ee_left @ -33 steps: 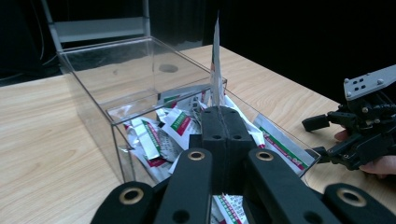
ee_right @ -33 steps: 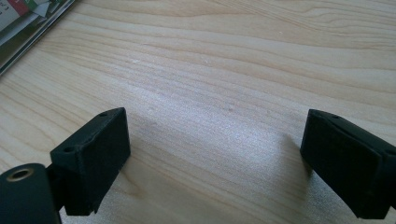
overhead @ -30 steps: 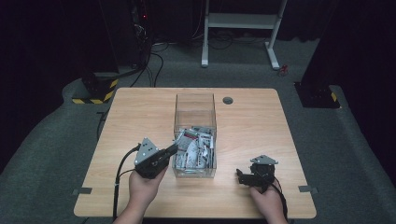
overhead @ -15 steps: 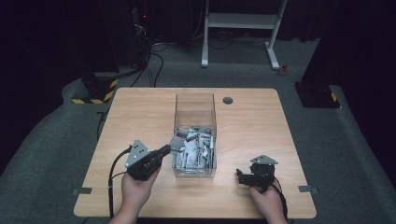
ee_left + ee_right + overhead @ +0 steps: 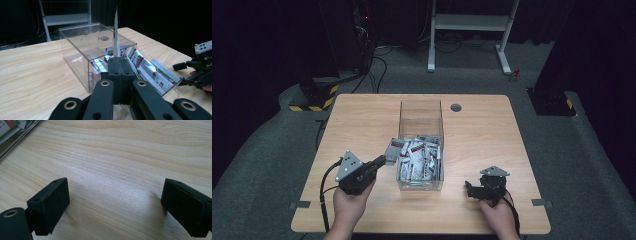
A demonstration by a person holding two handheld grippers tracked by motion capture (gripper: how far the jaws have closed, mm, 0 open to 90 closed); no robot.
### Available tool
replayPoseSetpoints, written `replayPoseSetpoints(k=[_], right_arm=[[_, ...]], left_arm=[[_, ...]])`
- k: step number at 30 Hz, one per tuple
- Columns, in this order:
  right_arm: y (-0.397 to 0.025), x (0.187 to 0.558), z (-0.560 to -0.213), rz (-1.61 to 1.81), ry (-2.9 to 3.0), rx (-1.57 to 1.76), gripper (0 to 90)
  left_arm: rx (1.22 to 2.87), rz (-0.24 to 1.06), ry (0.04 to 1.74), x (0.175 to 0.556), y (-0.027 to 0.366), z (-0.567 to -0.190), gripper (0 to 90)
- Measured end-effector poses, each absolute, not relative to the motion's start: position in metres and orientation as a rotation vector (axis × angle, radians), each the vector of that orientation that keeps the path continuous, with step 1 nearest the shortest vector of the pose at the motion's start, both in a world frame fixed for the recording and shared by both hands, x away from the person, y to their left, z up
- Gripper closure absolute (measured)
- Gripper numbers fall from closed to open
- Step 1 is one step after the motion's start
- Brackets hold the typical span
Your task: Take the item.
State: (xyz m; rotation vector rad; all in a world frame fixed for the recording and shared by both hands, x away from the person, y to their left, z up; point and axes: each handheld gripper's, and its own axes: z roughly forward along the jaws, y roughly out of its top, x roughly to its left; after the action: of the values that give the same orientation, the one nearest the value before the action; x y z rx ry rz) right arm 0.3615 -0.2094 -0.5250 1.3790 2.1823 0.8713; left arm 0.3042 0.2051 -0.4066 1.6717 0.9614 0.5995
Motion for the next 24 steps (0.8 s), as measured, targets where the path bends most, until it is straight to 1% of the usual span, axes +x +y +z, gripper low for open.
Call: replayPoseSetpoints(k=[11, 24], right_arm=[[-0.209, 0.362, -0.525, 0.871, 2.182, 1.378, 8.1], [-0.209, 0.361, -0.525, 0.871, 2.183, 1.380, 8.2]], left_arm=[[1.666, 0.647, 1.005, 0.308, 0.225, -0.408, 90.0], [1.662, 0.699, 1.078, 0.323, 0.248, -0.417, 90.0]])
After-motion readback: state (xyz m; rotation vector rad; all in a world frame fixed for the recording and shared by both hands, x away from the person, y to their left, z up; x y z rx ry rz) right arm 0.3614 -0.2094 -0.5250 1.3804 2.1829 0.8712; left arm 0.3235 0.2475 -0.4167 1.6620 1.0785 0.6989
